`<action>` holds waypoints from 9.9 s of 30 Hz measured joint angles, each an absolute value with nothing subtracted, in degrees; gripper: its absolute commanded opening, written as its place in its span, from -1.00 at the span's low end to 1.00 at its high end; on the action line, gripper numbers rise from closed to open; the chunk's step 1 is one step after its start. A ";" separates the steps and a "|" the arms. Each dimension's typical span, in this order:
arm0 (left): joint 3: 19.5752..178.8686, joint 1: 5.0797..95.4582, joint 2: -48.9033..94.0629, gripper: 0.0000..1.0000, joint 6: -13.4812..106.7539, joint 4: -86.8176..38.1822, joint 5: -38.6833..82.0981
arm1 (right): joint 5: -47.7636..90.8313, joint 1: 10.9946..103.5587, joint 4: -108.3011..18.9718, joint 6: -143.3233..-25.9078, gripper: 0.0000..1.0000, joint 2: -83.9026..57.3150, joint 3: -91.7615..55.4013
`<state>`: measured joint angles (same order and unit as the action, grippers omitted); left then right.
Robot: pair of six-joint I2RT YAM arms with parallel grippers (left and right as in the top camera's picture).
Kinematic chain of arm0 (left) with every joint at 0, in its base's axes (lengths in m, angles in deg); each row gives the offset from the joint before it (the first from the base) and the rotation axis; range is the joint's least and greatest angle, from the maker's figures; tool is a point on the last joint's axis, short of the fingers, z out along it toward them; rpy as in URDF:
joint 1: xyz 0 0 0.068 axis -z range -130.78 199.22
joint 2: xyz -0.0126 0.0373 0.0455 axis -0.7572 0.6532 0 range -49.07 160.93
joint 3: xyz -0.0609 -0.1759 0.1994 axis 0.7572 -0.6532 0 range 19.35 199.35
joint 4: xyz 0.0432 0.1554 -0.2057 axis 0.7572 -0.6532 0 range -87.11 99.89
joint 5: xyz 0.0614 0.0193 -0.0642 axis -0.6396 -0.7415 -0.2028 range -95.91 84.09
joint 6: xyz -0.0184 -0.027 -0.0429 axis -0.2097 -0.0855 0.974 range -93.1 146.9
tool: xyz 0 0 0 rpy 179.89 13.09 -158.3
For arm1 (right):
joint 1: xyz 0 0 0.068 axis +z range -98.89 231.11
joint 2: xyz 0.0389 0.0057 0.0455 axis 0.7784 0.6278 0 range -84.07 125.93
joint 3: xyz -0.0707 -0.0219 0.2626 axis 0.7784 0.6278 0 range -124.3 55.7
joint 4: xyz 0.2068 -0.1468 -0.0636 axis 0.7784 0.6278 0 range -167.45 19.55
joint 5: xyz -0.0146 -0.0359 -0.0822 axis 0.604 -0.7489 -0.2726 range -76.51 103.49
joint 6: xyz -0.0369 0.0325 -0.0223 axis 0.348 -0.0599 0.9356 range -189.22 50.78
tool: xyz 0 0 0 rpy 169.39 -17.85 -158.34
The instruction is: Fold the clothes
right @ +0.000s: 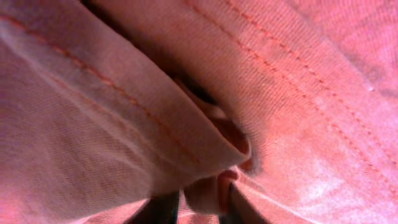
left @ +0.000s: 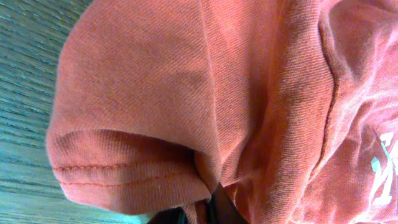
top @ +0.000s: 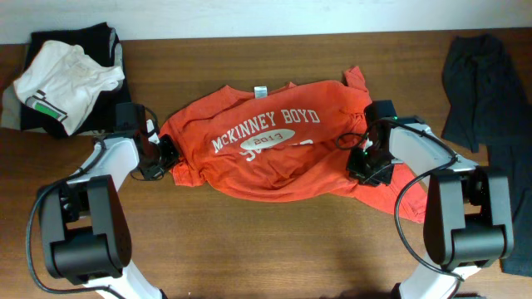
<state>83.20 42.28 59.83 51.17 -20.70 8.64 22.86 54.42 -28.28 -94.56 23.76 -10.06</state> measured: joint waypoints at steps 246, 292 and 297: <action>135.81 48.07 68.73 -0.97 46.47 -67.65 -12.96 | 17.92 66.10 -25.42 -82.06 0.92 30.80 -31.48; 136.99 49.14 35.31 -0.99 46.67 -67.43 -11.93 | 13.50 65.42 -16.57 -88.27 -0.92 -19.51 -28.53; 137.27 49.14 21.98 -0.99 48.13 -66.95 -11.93 | 13.48 65.42 -8.00 -89.95 -0.92 -28.98 -36.27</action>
